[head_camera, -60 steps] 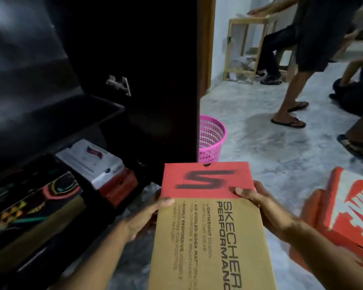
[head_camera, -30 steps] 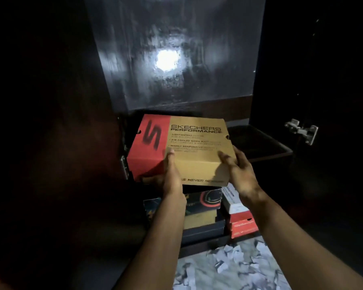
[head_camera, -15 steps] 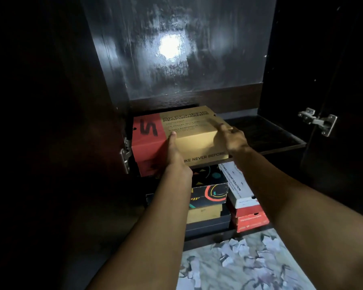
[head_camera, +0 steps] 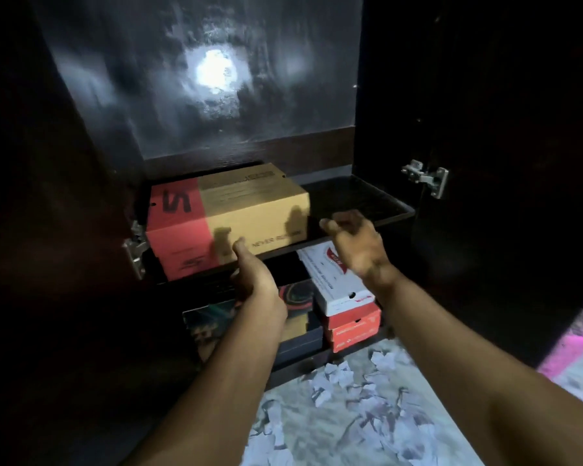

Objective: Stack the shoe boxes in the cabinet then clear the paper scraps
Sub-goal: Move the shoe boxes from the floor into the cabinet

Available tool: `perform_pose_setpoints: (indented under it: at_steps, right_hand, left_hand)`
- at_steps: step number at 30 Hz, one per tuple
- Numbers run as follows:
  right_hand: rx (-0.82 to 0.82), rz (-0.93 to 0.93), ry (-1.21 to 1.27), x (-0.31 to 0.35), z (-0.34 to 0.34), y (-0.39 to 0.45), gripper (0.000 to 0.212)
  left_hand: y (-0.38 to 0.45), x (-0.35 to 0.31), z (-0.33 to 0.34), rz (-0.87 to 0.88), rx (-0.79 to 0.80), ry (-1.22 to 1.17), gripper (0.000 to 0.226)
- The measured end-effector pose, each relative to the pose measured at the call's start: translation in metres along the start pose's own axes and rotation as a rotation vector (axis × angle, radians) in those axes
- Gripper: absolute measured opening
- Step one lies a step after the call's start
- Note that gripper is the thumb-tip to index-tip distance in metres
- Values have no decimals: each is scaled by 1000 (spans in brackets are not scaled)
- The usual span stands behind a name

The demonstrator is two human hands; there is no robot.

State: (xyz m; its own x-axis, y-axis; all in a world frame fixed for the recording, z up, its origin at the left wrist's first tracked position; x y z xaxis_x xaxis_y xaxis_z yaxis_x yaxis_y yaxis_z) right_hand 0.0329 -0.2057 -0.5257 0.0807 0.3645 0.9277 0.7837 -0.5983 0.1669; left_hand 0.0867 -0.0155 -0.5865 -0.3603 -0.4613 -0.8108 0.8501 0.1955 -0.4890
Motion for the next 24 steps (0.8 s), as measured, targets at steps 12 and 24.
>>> perform_pose_setpoints:
  at_steps: [12, 24]
  right_hand:
    - [-297, 192, -255, -173, -277, -204, 18]
    - [-1058, 670, -328, -306, -534, -417, 35]
  left_hand:
    - [-214, 270, 95, 33, 926, 786, 11]
    - [-439, 518, 100, -253, 1513, 1247, 26]
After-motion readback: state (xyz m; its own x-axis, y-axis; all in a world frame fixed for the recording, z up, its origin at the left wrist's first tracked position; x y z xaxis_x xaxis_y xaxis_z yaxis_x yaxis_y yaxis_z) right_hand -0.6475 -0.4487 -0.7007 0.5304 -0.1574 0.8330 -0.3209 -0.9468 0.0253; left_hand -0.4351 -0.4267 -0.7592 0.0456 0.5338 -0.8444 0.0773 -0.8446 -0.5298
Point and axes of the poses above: each hand's wrist, its own y-axis towards the middle knuckle, its own z-axis out of the palm, x = y × z, the point moved 6 cm from there along y, towards the middle knuckle, and after that the axes turned 1 degree about -x, right-handed, at the moved point
